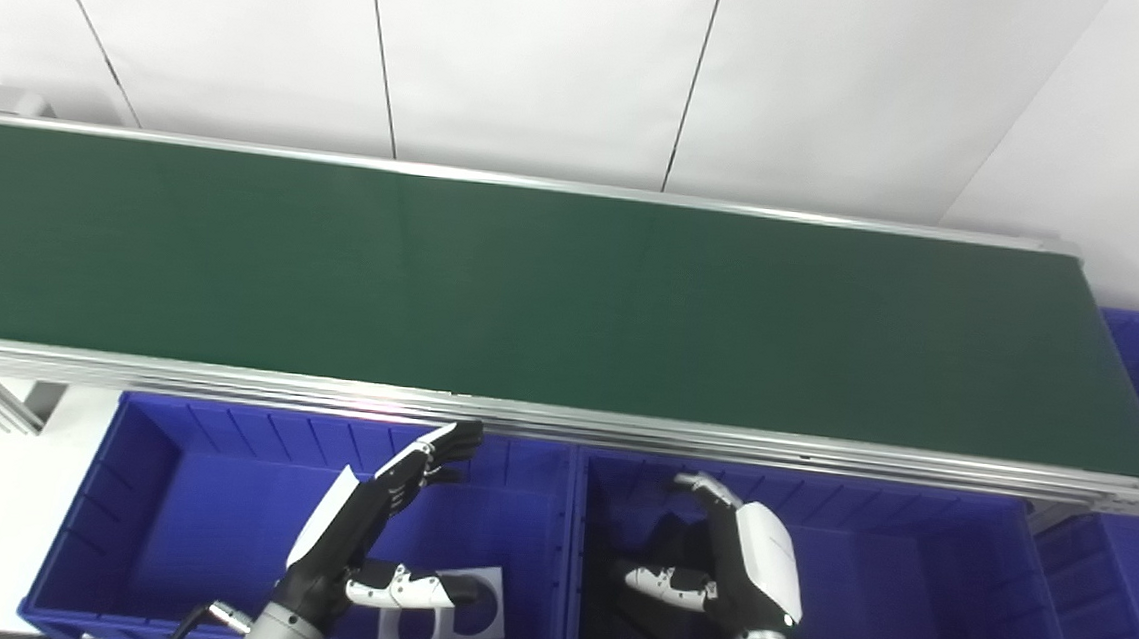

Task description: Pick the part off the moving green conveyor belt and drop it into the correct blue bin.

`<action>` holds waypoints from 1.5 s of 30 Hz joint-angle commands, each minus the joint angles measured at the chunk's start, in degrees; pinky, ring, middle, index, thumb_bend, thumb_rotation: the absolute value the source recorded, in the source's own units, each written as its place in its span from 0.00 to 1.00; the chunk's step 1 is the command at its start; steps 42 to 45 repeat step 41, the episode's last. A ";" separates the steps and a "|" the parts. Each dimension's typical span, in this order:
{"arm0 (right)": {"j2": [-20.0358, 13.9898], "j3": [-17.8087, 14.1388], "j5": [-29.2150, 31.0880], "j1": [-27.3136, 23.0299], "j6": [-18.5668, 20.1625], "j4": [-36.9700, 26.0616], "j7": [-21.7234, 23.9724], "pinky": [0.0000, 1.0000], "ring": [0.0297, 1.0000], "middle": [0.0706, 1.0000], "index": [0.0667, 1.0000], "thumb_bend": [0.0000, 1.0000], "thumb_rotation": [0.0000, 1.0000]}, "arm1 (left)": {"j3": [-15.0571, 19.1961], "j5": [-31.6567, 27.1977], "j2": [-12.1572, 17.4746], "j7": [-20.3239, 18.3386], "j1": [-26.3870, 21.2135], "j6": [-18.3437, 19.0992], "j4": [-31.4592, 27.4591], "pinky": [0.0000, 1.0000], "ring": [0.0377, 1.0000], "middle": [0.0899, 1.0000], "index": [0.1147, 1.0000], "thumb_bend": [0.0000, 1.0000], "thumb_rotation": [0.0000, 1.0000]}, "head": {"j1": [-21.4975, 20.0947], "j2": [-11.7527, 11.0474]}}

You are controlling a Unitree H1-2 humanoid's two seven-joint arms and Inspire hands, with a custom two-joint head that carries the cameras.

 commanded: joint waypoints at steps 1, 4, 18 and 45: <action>0.51 -0.67 1.83 0.78 -6.68 -2.94 -4.04 0.90 1.00 1.00 0.96 0.76 0.34 | 0.45 -0.27 -0.23 -0.56 -0.26 -1.95 -1.80 0.82 0.87 0.88 0.87 0.83 0.47 | -0.07 -0.10; 1.22 -1.10 2.64 2.80 -9.96 -6.34 -6.54 0.85 0.95 0.99 0.96 0.79 0.38 | 0.45 -0.33 -0.21 -0.81 -0.47 -1.93 -1.46 0.83 0.88 0.88 0.87 0.82 0.47 | 0.01 -0.19; -1.00 -1.25 21.43 5.82 -20.38 -8.40 2.59 0.82 0.85 0.87 0.90 0.84 0.41 | 0.56 -0.08 -0.38 -0.73 -0.50 -1.96 -0.48 0.84 0.88 0.88 0.87 0.85 0.50 | 0.66 -0.91; -2.02 -1.73 32.01 4.93 -23.60 -4.02 18.02 0.79 0.81 0.83 0.87 0.85 0.34 | 1.56 -0.51 -0.93 -1.17 0.15 -1.96 -1.12 0.83 0.88 0.88 0.87 0.83 0.48 | 1.49 -0.94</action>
